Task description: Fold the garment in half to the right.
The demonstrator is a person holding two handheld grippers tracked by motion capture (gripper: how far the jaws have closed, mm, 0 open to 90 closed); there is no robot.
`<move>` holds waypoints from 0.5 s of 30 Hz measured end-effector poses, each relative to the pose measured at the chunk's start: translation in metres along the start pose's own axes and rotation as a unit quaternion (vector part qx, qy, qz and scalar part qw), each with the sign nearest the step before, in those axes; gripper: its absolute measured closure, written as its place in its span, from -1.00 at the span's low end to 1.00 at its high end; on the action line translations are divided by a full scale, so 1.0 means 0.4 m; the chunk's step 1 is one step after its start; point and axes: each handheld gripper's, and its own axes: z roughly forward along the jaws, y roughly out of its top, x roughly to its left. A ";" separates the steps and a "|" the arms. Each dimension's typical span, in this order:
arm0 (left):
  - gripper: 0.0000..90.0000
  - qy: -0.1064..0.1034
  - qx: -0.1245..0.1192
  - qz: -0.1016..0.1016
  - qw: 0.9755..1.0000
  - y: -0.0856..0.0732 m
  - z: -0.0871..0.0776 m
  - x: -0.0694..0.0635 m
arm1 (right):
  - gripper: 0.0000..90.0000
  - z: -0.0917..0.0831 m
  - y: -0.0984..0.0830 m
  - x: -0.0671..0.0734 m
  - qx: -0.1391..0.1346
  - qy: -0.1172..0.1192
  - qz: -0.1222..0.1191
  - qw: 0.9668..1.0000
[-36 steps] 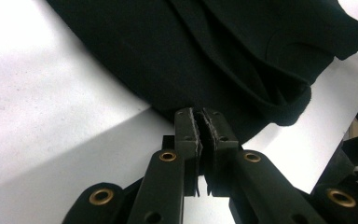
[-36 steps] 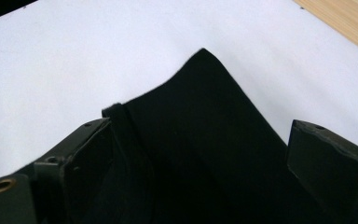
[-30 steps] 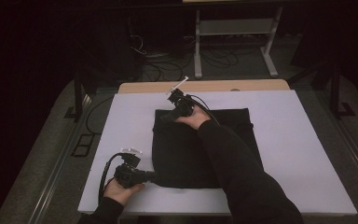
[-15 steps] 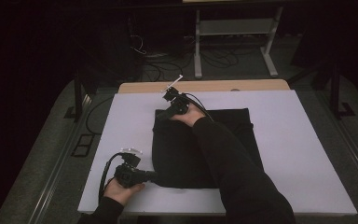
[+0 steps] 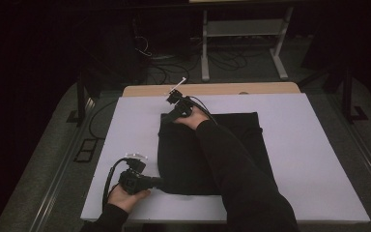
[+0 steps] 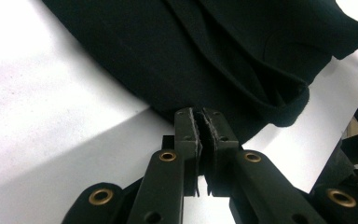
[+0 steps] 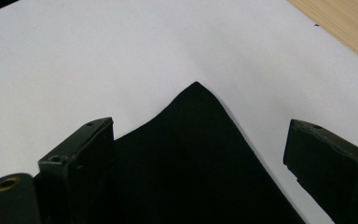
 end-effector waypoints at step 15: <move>0.86 -0.001 -0.001 0.000 1.000 0.000 0.000 0.001 | -0.74 0.052 0.023 0.017 0.005 0.010 -0.005 1.000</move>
